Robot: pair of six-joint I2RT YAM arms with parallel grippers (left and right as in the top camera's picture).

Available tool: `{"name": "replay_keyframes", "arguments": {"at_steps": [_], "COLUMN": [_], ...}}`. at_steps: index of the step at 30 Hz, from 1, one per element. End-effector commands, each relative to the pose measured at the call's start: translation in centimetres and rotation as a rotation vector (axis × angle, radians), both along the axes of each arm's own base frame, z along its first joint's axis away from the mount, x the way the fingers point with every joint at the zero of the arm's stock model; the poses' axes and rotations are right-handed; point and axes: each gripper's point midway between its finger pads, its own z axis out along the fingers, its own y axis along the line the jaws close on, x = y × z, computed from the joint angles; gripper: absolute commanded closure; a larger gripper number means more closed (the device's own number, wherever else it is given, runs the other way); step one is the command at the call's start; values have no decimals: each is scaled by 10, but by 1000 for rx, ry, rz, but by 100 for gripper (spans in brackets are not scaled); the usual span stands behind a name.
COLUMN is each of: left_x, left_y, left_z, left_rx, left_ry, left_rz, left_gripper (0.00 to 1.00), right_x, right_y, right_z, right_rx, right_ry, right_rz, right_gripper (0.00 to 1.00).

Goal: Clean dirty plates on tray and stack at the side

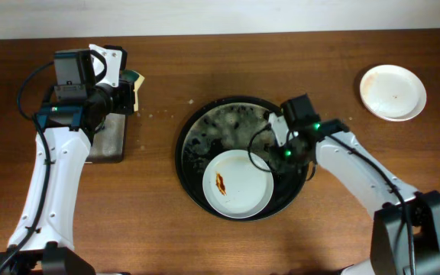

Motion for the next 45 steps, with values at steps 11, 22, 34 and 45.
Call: {"name": "replay_keyframes", "arguments": {"at_steps": [11, 22, 34, 45], "left_x": [-2, -2, -2, -1], "left_y": [-1, -2, -2, -2], "left_z": [11, 11, 11, 11], "left_rx": [5, 0, 1, 0], "left_ry": [-29, -30, -31, -33], "left_rz": [-12, -16, -16, -16], "left_gripper": [100, 99, 100, 99], "right_x": [-11, -9, -13, 33], "right_y": [14, 14, 24, 10], "right_z": [-27, -37, -55, -32], "right_rx": [-49, -66, -100, -192], "right_ry": [-31, -56, -38, -202], "right_rz": [68, 72, 103, -43], "right_gripper": [59, 68, 91, 96]}}
